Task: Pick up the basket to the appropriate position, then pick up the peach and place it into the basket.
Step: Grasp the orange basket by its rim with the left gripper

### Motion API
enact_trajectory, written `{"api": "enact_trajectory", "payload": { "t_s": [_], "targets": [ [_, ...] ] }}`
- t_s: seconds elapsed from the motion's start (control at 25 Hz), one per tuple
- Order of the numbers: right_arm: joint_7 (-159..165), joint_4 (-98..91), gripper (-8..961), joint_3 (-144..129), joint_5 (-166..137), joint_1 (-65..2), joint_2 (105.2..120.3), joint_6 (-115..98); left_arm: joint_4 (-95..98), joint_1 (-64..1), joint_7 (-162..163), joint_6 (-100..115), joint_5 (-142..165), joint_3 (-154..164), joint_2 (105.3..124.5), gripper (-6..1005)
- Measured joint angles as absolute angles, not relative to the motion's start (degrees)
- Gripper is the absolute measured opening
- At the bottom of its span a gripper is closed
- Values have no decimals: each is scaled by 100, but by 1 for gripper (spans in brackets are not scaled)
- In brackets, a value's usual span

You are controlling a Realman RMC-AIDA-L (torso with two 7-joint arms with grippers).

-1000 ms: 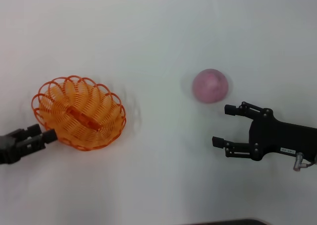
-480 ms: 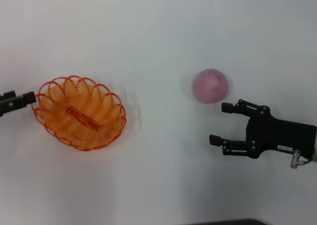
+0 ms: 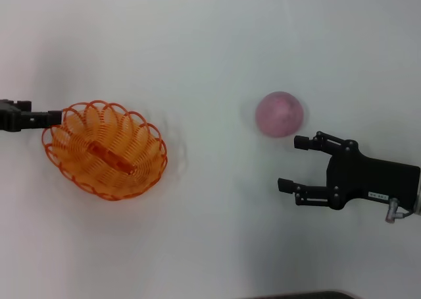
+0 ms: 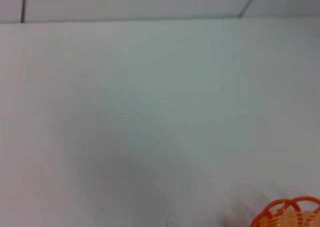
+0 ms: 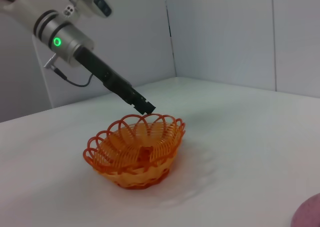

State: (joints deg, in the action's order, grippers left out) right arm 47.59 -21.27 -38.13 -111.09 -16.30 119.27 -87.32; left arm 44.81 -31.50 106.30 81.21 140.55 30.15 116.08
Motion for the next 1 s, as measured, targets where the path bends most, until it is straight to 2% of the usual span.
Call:
{"api": "enact_trajectory", "payload": {
  "t_s": [0.68,1.0],
  "targets": [
    [4764,-2127,932,-3825,-11109,-1661,11936,-8656,4935,-4226,12974,8433,15720,4806,11648,842],
    [4764,-2127,932,-3829,-11109,-1675,11936,-8648,4902,-4333,13038,8432,15916,4906,11748,841]
  ]
}}
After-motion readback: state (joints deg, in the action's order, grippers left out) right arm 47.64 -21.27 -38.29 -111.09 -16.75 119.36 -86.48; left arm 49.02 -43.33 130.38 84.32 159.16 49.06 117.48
